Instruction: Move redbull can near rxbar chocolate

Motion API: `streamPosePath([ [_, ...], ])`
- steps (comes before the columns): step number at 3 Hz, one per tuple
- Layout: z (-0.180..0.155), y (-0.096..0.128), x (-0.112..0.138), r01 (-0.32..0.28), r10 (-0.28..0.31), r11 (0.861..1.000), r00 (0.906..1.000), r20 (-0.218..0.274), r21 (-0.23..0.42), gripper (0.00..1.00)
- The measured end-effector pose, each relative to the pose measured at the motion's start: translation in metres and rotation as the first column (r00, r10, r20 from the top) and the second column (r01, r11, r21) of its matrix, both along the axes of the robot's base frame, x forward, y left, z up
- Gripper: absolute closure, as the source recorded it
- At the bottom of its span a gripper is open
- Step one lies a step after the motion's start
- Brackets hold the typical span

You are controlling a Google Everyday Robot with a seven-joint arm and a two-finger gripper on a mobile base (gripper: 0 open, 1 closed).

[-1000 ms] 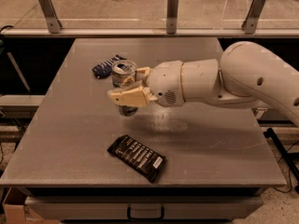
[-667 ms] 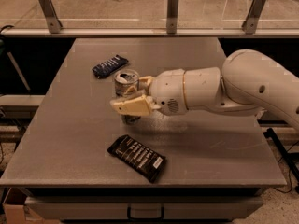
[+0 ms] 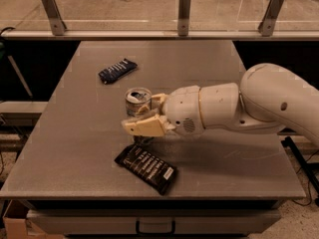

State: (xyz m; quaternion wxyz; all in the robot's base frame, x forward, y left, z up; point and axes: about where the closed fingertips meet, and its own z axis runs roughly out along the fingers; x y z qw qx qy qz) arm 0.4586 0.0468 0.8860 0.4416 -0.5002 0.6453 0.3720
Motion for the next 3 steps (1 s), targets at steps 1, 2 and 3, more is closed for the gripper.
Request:
streamPosePath([
  [1,-0.009,-0.011,0.005,0.005,-0.005,1.000,0.9999,0.010,-0.021,0.35],
  [2,-0.014,-0.026,0.018,0.018,-0.017,0.999,0.9992,0.035,-0.043,0.05],
  [3,-0.015,-0.029,0.020,0.024,-0.022,0.999,0.9990,0.039,-0.048,0.00],
])
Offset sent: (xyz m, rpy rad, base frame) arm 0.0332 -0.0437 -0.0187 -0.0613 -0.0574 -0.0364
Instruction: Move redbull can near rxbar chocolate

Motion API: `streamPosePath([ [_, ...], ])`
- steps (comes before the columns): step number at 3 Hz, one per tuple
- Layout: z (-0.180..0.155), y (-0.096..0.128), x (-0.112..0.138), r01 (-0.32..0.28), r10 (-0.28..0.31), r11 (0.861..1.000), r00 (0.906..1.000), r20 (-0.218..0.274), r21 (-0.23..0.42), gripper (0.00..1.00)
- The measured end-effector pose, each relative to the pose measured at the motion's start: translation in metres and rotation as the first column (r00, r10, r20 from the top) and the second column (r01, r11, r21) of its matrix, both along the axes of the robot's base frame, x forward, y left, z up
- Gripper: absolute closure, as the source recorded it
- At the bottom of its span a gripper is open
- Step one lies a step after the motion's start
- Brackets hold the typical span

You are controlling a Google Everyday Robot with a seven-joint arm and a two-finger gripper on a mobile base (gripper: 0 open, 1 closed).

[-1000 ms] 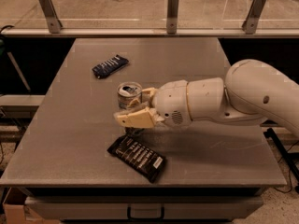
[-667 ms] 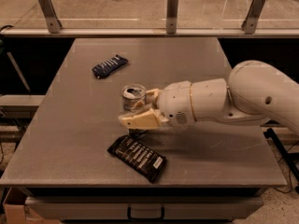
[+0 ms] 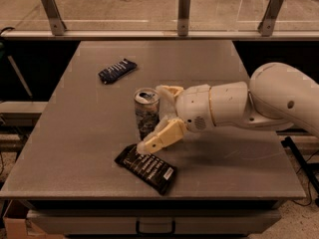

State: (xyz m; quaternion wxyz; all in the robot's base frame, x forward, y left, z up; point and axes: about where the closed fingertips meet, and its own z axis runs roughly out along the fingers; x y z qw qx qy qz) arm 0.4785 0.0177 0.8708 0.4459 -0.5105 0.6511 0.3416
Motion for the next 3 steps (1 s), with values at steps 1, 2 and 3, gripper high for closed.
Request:
streamPosePath([
  [1,0.016,-0.027,0.007,0.052,-0.051,0.998,0.9977,0.045,-0.024,0.00],
  [2,0.061,-0.089,0.024,0.167,-0.156,0.984,0.9751,0.158,-0.055,0.00],
  [3,0.135,-0.156,0.044,0.313,-0.281,0.949,0.8980,0.339,-0.044,0.00],
])
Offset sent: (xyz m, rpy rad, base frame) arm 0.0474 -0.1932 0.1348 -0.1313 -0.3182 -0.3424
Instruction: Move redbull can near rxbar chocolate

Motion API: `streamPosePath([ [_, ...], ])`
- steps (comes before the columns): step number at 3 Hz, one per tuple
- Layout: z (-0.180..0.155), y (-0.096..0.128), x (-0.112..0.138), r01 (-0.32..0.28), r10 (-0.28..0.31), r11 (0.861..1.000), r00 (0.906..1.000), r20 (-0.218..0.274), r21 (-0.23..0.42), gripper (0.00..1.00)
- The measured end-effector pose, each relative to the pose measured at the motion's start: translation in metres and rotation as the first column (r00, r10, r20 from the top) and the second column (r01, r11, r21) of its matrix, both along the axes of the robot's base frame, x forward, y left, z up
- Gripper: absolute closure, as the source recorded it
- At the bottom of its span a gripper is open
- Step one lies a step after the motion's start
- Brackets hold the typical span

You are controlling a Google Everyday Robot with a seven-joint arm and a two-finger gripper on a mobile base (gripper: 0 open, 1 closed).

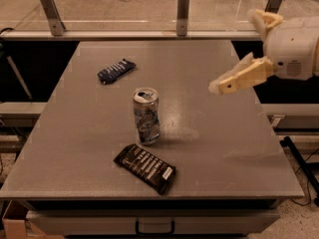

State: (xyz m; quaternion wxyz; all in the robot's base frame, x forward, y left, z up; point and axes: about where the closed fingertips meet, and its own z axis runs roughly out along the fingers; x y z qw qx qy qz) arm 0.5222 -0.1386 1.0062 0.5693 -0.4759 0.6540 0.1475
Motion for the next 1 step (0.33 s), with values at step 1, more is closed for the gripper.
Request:
streamPosePath([
  [1,0.0279,-0.0080,0.0041,0.016,-0.017,1.000,0.9985,0.051,0.006,0.00],
])
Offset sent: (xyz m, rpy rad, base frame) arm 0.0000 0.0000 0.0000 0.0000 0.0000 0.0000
